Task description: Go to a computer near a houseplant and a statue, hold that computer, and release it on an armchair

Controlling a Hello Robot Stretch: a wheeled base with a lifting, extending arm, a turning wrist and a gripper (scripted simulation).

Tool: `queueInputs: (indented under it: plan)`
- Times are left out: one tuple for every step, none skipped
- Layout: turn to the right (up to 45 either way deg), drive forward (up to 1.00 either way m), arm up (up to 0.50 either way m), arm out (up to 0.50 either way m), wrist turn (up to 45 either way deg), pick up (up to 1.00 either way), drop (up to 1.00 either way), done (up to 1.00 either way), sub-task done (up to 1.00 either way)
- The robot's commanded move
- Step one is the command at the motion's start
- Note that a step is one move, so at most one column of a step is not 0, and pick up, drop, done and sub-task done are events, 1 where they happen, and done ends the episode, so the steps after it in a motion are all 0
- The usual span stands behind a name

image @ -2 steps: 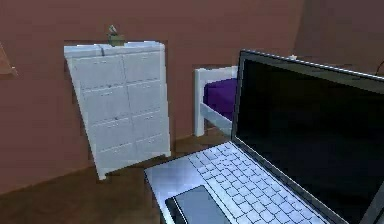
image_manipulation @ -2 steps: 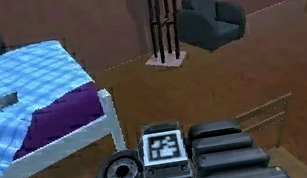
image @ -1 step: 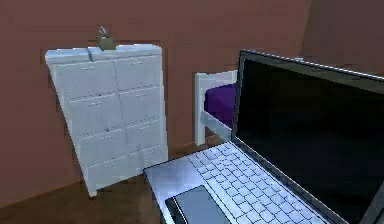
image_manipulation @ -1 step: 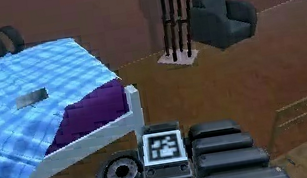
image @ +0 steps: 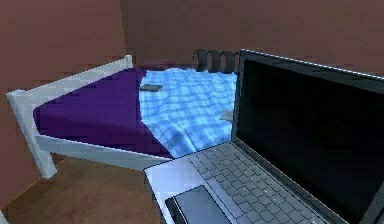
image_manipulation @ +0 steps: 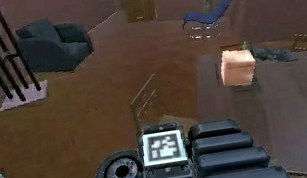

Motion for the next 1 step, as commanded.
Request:
queueInputs:
  plan:
    - [33.0,0.0,0.0,0.0,0.0,0.0,0.0,0.0,0.0]
